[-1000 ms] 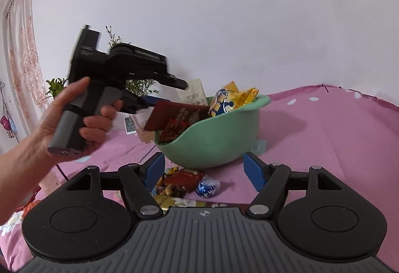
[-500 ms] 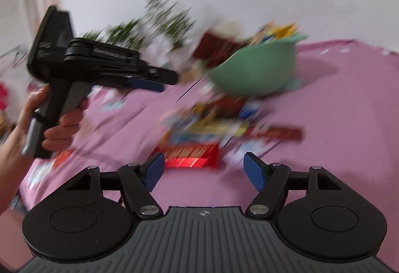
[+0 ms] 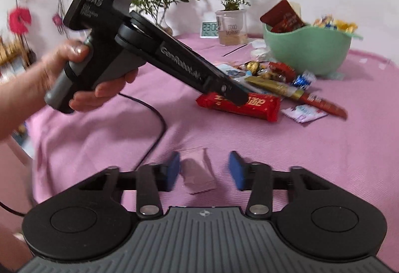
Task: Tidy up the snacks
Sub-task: 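Grasp clear candy packet with right gripper while left gripper grasps red chocolate bar, then carry both snacks over the green bowl and open both grippers, then move right gripper to pink-white candy packet while left gripper reaches brown drink stick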
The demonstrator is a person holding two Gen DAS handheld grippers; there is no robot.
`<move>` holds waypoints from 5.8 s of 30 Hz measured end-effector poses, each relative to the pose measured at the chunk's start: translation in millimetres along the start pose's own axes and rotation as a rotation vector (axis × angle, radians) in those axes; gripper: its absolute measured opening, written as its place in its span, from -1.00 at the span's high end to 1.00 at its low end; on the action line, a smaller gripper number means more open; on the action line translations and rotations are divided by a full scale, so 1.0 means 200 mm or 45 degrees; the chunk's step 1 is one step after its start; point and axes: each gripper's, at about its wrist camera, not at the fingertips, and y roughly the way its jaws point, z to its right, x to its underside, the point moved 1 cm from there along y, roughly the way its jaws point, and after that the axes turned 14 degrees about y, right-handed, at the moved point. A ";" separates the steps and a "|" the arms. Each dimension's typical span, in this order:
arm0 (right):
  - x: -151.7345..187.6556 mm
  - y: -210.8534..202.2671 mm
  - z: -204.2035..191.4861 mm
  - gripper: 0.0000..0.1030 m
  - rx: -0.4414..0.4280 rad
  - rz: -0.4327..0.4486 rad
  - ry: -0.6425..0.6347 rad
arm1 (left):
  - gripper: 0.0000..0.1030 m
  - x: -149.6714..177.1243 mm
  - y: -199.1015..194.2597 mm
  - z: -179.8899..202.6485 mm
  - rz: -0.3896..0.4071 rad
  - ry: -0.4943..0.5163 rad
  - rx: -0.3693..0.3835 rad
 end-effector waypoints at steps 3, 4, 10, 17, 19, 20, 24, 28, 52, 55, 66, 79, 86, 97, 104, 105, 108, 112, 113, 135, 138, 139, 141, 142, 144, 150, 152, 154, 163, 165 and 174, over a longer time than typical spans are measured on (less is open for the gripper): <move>0.00 0.00 0.04 0.50 0.034 0.021 0.021 | -1.00 0.00 0.04 0.00 -0.025 0.024 -0.022; 0.00 -0.01 0.07 0.50 0.052 0.034 0.041 | -1.00 0.00 0.05 0.00 -0.027 0.032 -0.033; 0.00 -0.07 0.19 0.47 0.183 0.082 0.133 | -1.00 -0.03 0.07 0.00 -0.022 0.086 -0.049; 0.02 -0.08 0.15 -0.06 0.219 0.071 0.094 | -1.00 -0.02 0.14 0.00 -0.070 0.091 -0.009; 0.03 -0.08 0.14 -0.06 0.236 0.069 0.075 | -1.00 -0.01 0.13 0.02 -0.069 0.120 -0.006; 0.02 -0.08 0.14 -0.06 0.237 0.067 0.082 | -1.00 0.00 0.12 0.04 -0.068 0.128 -0.011; 0.01 -0.07 0.14 0.18 0.249 0.065 0.104 | -1.00 0.01 0.10 0.04 -0.069 0.070 0.074; 0.00 -0.05 0.14 0.38 0.267 0.075 0.115 | -1.00 0.00 0.11 0.05 -0.075 0.058 0.066; -0.05 -0.12 0.25 0.50 0.386 0.202 0.260 | -0.91 -0.06 -0.03 0.04 0.049 -0.044 -0.091; -0.08 -0.12 0.25 0.50 0.386 0.230 0.256 | -0.91 -0.07 -0.09 0.02 0.085 -0.063 -0.110; -0.21 -0.10 0.24 0.50 0.369 0.316 0.223 | -0.90 -0.11 -0.27 -0.10 0.212 -0.138 -0.179; -0.45 -0.04 0.22 0.50 0.316 0.432 0.159 | -0.90 -0.27 -0.34 -0.28 0.293 -0.159 -0.253; -0.65 0.02 0.25 0.50 0.239 0.513 0.144 | -0.90 -0.39 -0.27 -0.46 0.311 -0.208 -0.268; -0.94 0.28 0.45 0.50 0.150 0.548 0.307 | -0.92 -0.61 0.07 -0.78 0.217 -0.300 -0.275; -0.97 0.47 0.55 0.49 0.166 0.472 0.389 | -0.95 -0.63 0.29 -0.87 0.148 -0.345 -0.232; -0.96 0.48 0.55 0.44 0.176 0.466 0.383 | -0.98 -0.62 0.31 -0.87 0.128 -0.354 -0.225; -0.93 0.47 0.53 0.35 0.172 0.461 0.367 | -1.00 -0.62 0.34 -0.88 0.098 -0.380 -0.224; -0.90 0.40 0.51 -0.13 0.184 0.492 0.357 | -1.00 -0.59 0.24 -0.89 0.157 -0.436 -0.225; -0.89 0.37 0.51 -0.14 0.185 0.496 0.362 | -1.00 -0.57 0.22 -0.89 0.168 -0.441 -0.232; -0.31 0.32 0.33 -0.33 0.496 0.090 0.381 | -1.00 -0.08 0.04 -0.36 0.135 -0.224 -0.142; -0.30 0.27 0.37 0.23 0.545 0.119 0.408 | -1.00 -0.12 0.04 -0.30 0.144 -0.138 -0.112; -0.28 0.25 0.39 0.22 0.541 0.120 0.432 | -1.00 -0.13 0.06 -0.27 0.145 -0.103 -0.092; -0.25 0.19 0.43 0.22 0.528 0.136 0.477 | -1.00 -0.14 0.08 -0.23 0.132 -0.040 -0.054; -0.24 0.17 0.45 0.23 0.536 0.143 0.483 | -1.00 -0.16 0.10 -0.20 0.122 -0.008 -0.040; -0.22 0.12 0.46 0.23 0.555 0.157 0.482 | -1.00 -0.18 0.15 -0.16 0.099 0.050 -0.014; -0.17 0.06 0.50 0.22 0.574 0.194 0.512 | -1.00 -0.27 0.31 -0.08 0.024 0.157 0.013; -0.17 0.06 0.51 0.22 0.563 0.206 0.535 | -1.00 -0.29 0.36 -0.05 -0.011 0.193 0.027; -0.17 0.06 0.51 0.22 0.563 0.214 0.538 | -1.00 -0.30 0.39 -0.04 -0.030 0.225 -0.001; -0.15 0.06 0.52 0.22 0.564 0.238 0.563 | -0.91 -0.33 0.46 -0.02 -0.069 0.173 -0.094; -0.15 0.05 0.52 0.23 0.564 0.243 0.568 | -0.75 -0.32 0.45 0.01 -0.078 0.182 -0.148; -0.15 0.05 0.52 0.23 0.561 0.252 0.581 | -0.43 -0.20 0.25 0.01 -0.063 0.032 -0.181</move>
